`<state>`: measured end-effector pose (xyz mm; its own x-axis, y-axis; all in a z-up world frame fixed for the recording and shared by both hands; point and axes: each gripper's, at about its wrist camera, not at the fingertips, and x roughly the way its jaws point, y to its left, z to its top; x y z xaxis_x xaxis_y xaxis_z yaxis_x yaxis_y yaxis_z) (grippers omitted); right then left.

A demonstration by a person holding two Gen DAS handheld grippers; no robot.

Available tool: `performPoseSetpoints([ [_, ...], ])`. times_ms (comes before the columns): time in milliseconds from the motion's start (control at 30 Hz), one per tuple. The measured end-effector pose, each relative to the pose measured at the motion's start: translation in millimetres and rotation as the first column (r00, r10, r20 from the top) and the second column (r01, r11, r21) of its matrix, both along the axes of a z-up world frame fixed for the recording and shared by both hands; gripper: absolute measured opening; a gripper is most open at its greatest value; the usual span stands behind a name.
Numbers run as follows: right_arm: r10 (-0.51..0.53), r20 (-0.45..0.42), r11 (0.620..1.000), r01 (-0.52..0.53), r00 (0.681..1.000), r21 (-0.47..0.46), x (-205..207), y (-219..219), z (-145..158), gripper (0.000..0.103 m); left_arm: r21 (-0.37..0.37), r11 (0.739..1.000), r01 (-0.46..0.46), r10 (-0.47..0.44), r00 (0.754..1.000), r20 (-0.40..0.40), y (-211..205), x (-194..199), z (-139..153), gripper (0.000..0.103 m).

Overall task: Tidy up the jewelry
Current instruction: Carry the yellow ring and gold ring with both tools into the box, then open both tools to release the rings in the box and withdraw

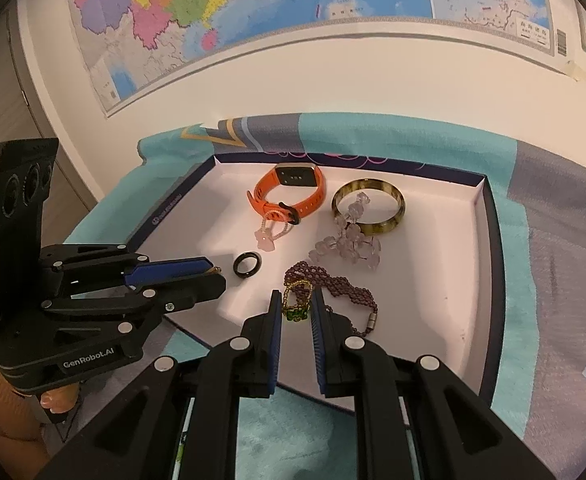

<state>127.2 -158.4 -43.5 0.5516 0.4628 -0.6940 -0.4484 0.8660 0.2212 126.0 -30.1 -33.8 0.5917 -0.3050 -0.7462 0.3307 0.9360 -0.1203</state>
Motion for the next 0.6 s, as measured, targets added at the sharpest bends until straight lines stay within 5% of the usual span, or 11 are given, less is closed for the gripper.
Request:
performPoseSetpoints([
  [600,-0.035,-0.032,0.999,0.035,0.999,-0.006,15.1,3.2,-12.4,0.015,0.0,1.0,-0.018,0.018,0.999,-0.032,-1.2,11.0,-11.6,0.017],
])
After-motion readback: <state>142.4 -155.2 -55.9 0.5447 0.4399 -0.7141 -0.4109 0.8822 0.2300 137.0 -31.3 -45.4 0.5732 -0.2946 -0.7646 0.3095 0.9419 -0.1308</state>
